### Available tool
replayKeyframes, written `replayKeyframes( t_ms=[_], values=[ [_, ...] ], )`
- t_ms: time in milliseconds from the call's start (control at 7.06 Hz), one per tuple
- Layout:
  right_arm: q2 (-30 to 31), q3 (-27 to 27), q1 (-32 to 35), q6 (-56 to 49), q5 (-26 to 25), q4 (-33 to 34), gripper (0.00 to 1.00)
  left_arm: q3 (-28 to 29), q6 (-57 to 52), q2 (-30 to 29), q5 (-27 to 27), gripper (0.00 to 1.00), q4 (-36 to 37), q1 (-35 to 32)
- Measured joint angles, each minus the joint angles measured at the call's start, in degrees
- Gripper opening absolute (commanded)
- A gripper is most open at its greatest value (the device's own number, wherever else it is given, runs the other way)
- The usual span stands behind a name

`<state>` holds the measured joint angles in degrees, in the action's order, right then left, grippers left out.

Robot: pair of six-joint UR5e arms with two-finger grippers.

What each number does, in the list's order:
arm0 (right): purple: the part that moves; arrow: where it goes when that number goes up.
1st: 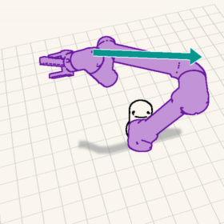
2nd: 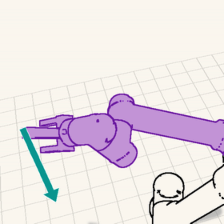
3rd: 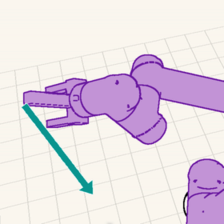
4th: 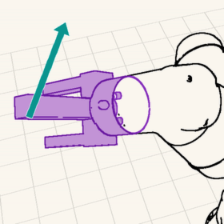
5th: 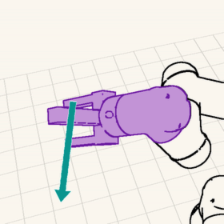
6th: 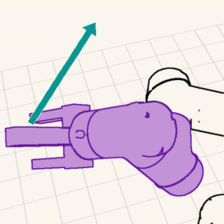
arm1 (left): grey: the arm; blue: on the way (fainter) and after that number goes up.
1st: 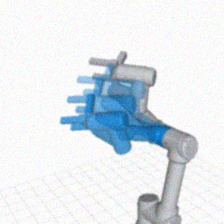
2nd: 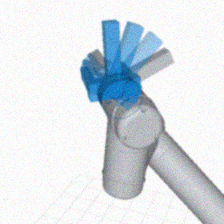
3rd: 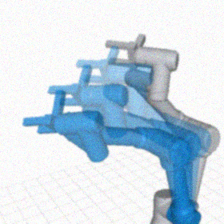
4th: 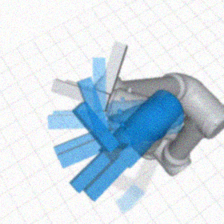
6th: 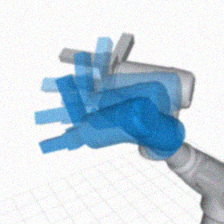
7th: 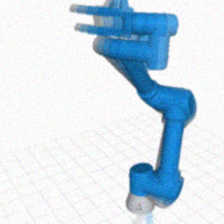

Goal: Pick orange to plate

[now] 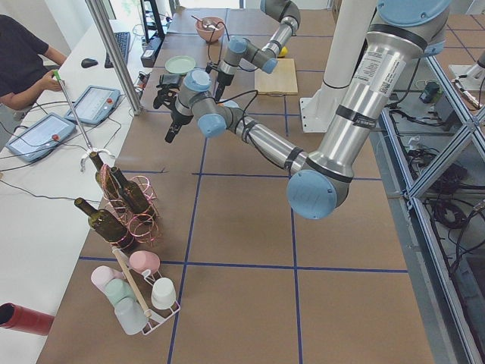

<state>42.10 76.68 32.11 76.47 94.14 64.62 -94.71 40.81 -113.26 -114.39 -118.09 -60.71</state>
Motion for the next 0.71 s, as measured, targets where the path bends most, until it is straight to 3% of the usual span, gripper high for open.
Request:
replayKeyframes(
  t_ms=[283,709],
  values=[
    [-0.22,3.97,3.7,-0.53,5.03,8.07,1.0,0.31,-0.18,0.72,-2.56,1.0,0.73,-0.52],
    [3.3,22.84,13.79,-11.33,13.42,36.08,1.0,0.12,-8.87,2.84,-5.8,1.0,6.32,-5.59]
  ],
)
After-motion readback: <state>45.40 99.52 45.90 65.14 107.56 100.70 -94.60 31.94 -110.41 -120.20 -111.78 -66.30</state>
